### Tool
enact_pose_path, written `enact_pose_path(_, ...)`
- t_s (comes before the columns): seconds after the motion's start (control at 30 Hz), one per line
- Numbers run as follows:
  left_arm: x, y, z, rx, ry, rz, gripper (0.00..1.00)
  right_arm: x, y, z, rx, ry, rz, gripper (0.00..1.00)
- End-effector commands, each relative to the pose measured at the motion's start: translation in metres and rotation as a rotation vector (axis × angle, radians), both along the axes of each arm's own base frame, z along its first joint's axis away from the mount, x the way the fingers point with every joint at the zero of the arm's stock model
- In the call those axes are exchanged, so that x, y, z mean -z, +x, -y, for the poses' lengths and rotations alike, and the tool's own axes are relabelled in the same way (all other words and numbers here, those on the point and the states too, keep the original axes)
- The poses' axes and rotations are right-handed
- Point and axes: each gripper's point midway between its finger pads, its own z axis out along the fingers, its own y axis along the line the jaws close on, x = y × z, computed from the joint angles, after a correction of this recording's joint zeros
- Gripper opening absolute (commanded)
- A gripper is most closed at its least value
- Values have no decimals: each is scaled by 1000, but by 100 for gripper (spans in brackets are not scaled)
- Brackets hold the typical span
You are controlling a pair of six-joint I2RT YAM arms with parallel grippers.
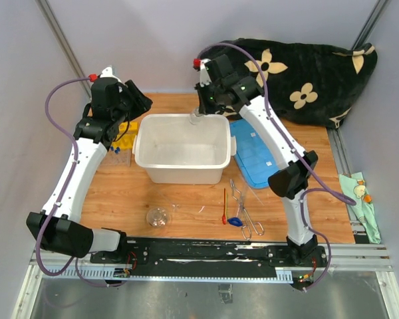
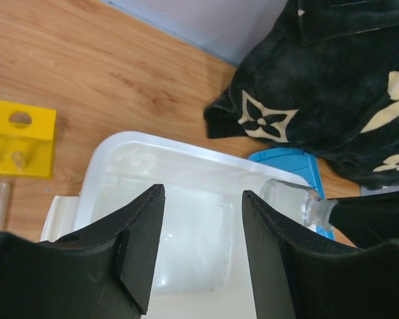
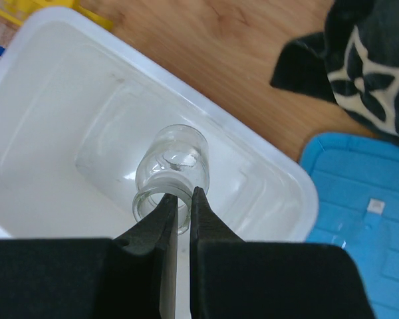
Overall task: Organize the chemistry lab equipment
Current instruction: Pick up the collection bottle at the center of the board, then place the collection bottle in the storage box.
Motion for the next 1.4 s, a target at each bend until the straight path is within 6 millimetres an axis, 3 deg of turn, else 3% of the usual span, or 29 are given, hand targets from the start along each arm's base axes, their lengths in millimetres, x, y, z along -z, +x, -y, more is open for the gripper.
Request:
enact_pose_path(0.0,-20,8,-7,-34,11,69,54,-5,-3,-55,-148,32,85,1)
enact_pose_path(0.2,-11,4,-22,-87,73,48,54,24,-24,-98,-236,-15,77,1)
enact_pose_path(0.47,3,2,-22,-75,98,6,54,85,-38,-117,-281,-152,29,1)
enact_pose_path(0.6,3,-2,-25,-83,111,4,54,112,-34,-118,-266,-210,15,1)
enact_pose_path(0.93,11,-19,-30,-89,118,-8,54,142,-15,-110,-207,-270,12,1)
enact_pose_path(1.37,11,-23,-21,-51,79,-9,53,157,-3,-96,-174,-242,-58,1)
